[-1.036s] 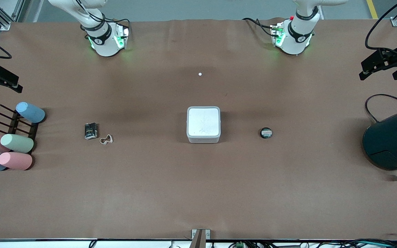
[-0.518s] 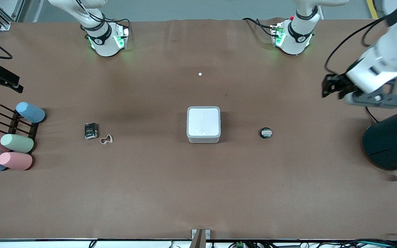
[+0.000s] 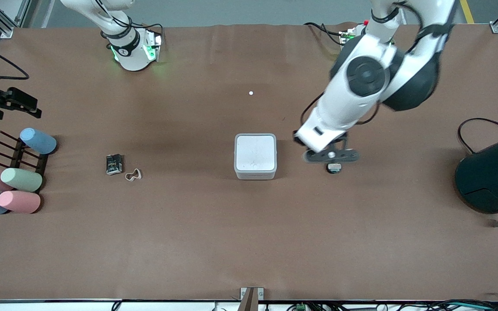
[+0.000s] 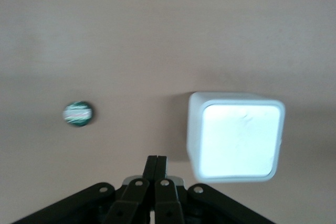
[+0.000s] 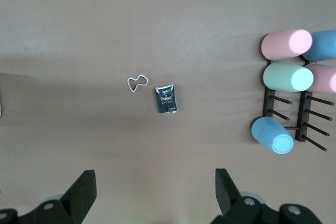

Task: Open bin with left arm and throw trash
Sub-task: 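Reach the left gripper to the bin lid while the right gripper reaches the band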

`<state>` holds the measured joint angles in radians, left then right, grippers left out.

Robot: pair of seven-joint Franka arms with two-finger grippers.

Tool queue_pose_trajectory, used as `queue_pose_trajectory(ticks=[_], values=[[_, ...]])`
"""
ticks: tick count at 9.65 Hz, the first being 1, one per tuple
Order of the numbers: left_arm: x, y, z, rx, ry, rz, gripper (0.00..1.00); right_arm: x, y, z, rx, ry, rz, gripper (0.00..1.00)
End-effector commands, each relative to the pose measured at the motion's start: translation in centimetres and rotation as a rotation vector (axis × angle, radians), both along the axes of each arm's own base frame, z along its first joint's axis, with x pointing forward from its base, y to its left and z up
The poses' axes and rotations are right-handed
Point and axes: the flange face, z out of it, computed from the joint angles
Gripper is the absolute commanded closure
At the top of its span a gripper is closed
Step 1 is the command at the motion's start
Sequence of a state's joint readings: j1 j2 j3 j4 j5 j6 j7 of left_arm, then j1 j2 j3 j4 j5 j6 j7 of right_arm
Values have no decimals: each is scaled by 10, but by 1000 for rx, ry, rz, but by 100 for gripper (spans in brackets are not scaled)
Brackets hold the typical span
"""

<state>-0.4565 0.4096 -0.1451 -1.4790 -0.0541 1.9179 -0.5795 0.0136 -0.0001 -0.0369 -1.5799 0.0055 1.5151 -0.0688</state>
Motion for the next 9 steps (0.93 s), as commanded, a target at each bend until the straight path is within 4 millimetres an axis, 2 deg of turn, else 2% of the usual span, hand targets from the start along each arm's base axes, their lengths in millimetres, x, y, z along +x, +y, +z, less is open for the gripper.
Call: queue_pose_trajectory(ticks=[1,2,3,5,6,8,9], values=[[15,-37,-28,-25,-11,48,100,5,21,-37,8,21,50,3],[11,-54,-44,-26,-14,47,100,7,37,-57,11,7,125,3],[6,-69,-62,-26,-15,29,100,7,42,-70,14,16,185,3],[-8,-99,-95,-32,-24,26,100,5,74,-101,18,11,299,3],[-10,-105,-110,-15,-31,12,100,4,85,-123,21,-6,392,3],[-25,-124,-130,-4,-19,-20,100,0,87,-168,25,-35,528,3],[-26,-124,-134,1,-15,-22,100,3,88,-188,29,-48,642,3]])
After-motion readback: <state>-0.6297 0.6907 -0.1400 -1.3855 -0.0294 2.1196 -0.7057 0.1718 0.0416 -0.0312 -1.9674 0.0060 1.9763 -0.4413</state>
